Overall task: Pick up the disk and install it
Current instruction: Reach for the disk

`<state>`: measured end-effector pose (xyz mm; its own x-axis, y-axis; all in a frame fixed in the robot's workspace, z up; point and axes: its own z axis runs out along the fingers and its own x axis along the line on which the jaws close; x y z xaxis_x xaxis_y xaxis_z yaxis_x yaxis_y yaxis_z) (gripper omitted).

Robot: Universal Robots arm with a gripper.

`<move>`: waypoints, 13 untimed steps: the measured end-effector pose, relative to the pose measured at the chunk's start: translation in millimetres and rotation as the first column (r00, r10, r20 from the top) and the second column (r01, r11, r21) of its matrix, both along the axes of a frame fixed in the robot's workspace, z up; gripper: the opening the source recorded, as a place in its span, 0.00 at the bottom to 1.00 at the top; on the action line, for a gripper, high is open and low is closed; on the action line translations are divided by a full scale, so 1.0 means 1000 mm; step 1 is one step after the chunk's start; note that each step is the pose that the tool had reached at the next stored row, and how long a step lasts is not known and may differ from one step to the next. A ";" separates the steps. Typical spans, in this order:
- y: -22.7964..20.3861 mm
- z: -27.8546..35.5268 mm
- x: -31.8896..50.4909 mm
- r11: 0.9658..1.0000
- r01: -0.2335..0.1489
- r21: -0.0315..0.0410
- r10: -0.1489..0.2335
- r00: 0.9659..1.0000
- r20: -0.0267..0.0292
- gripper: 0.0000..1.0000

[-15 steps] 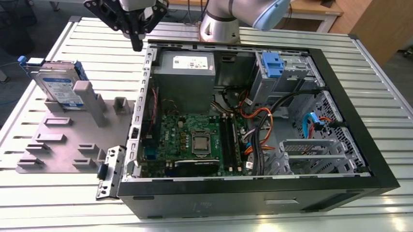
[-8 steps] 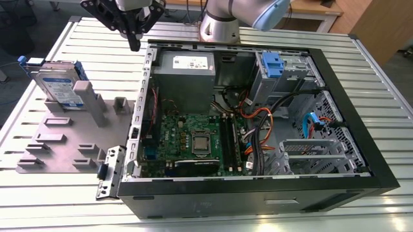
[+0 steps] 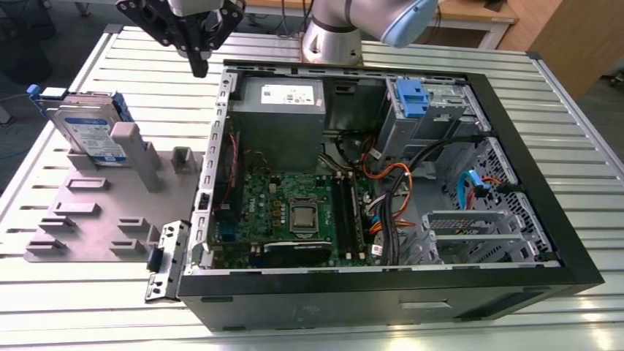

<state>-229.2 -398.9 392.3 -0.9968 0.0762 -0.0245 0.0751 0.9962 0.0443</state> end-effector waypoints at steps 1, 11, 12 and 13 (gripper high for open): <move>0.0000 0.0000 -0.0006 1.000 0.000 0.000 0.000 1.000 0.000 0.11; 0.0000 0.0000 -0.0068 1.000 0.000 0.000 0.000 1.000 0.000 0.11; 0.0000 0.0000 -0.0074 1.000 0.000 0.000 0.000 1.000 0.000 0.11; 0.0000 0.0000 -0.0080 1.000 0.000 0.000 0.000 1.000 0.000 0.11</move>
<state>-237.2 -398.9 392.2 -0.9968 0.0762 -0.0245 0.0751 0.9962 0.0444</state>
